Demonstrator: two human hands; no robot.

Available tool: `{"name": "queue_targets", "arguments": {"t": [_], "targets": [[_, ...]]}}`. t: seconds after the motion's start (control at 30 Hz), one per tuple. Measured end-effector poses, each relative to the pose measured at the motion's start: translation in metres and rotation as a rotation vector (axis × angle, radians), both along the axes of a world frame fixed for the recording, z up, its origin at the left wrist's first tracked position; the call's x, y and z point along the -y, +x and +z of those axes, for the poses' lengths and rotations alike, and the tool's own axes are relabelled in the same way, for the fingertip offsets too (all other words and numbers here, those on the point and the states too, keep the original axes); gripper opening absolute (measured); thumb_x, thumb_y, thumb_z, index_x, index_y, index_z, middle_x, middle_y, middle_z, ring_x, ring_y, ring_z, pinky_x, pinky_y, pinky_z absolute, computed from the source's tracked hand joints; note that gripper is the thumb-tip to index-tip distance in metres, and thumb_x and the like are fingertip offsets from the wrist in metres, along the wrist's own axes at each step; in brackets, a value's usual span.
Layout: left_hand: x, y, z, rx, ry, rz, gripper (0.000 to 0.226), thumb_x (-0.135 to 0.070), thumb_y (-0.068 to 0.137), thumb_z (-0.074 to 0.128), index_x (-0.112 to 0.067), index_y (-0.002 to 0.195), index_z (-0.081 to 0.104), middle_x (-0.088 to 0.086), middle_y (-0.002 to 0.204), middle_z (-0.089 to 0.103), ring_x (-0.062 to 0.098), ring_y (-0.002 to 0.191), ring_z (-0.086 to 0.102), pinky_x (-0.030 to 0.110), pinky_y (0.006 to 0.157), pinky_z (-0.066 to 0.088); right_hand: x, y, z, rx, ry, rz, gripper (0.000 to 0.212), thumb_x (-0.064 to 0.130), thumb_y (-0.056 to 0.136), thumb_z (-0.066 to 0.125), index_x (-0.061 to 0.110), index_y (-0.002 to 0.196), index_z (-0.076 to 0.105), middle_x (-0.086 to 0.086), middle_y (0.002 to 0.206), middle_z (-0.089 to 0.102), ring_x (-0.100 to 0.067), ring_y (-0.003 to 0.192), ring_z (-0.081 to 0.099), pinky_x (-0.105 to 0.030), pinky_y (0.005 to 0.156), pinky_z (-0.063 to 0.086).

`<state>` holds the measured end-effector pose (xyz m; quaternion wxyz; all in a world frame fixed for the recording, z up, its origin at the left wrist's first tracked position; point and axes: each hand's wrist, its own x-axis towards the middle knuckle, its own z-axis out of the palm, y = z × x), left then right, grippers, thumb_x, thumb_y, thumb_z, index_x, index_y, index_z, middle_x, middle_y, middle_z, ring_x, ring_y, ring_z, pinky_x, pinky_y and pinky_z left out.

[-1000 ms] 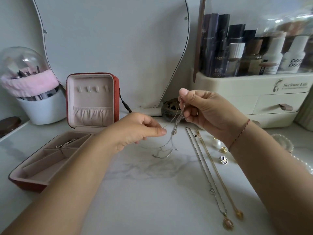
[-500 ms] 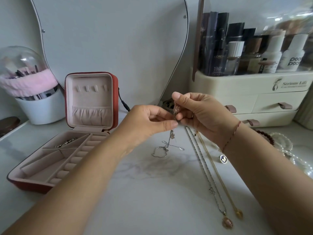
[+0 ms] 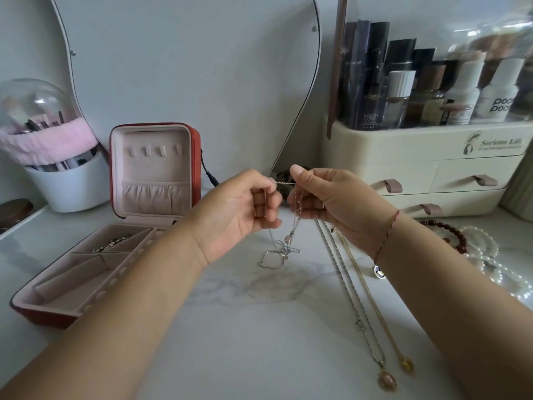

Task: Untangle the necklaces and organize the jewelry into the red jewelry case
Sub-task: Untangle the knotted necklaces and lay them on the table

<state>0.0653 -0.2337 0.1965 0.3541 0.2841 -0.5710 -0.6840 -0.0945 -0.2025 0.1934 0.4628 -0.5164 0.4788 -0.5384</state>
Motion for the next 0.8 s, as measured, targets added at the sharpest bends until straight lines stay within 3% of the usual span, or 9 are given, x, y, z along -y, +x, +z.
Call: {"name": "queue_targets", "arguments": {"t": [0.17, 0.33, 0.4, 0.53, 0.67, 0.8], "targets": [[0.003, 0.002, 0.004, -0.061, 0.023, 0.084, 0.011, -0.021, 0.08, 0.048, -0.017, 0.07, 0.045, -0.004, 0.057, 0.036, 0.01, 0.046, 0.027, 0.02, 0.044, 0.028, -0.001, 0.002, 0.001, 0.0, 0.061, 0.079, 0.033, 0.035, 0.093, 0.054, 0.013, 0.068, 0.053, -0.003, 0.057, 0.055, -0.015, 0.048, 0.048, -0.023, 0.053, 0.044], [0.013, 0.013, 0.01, -0.194, 0.066, 0.316, 0.028, -0.022, 0.093, 0.041, -0.019, 0.065, 0.043, -0.006, 0.049, 0.03, 0.007, 0.039, 0.024, 0.02, 0.04, 0.018, -0.002, -0.005, 0.002, -0.036, 0.085, 0.162, 0.027, 0.026, 0.088, 0.06, 0.0, 0.095, 0.066, -0.001, 0.061, 0.056, -0.01, 0.051, 0.047, -0.017, 0.05, 0.041], [0.016, 0.017, 0.012, -0.218, 0.061, 0.379, 0.029, -0.022, 0.092, 0.042, -0.02, 0.063, 0.041, -0.006, 0.048, 0.029, 0.007, 0.038, 0.023, 0.02, 0.04, 0.017, -0.002, -0.008, 0.002, -0.033, 0.089, 0.193, 0.033, 0.02, 0.079, 0.066, -0.005, 0.102, 0.065, -0.002, 0.066, 0.061, -0.01, 0.055, 0.053, -0.017, 0.056, 0.047], [0.016, 0.021, 0.011, -0.138, 0.036, 0.473, 0.029, -0.02, 0.089, 0.042, -0.021, 0.06, 0.037, -0.007, 0.048, 0.026, 0.009, 0.039, 0.02, 0.021, 0.039, 0.015, 0.0, -0.011, 0.001, 0.003, 0.061, 0.16, 0.033, 0.024, 0.068, 0.069, 0.002, 0.093, 0.069, -0.009, 0.082, 0.068, -0.014, 0.072, 0.062, -0.023, 0.074, 0.053], [0.015, 0.02, 0.01, -0.055, 0.02, 0.492, 0.028, -0.019, 0.086, 0.042, -0.021, 0.059, 0.035, -0.007, 0.047, 0.026, 0.009, 0.038, 0.019, 0.021, 0.04, 0.013, 0.002, -0.012, 0.0, -0.069, -0.03, -0.014, 0.015, 0.018, 0.08, 0.07, 0.006, 0.09, 0.071, -0.01, 0.088, 0.069, -0.016, 0.082, 0.062, -0.033, 0.093, 0.05], [0.013, 0.019, 0.01, -0.028, -0.011, 0.503, 0.029, -0.018, 0.086, 0.042, -0.021, 0.059, 0.034, -0.008, 0.046, 0.025, 0.008, 0.037, 0.018, 0.022, 0.04, 0.011, 0.002, -0.012, 0.004, -0.06, -0.07, -0.05, 0.009, 0.015, 0.086, 0.065, 0.008, 0.085, 0.07, -0.011, 0.086, 0.069, -0.018, 0.081, 0.065, -0.039, 0.096, 0.048]]}}
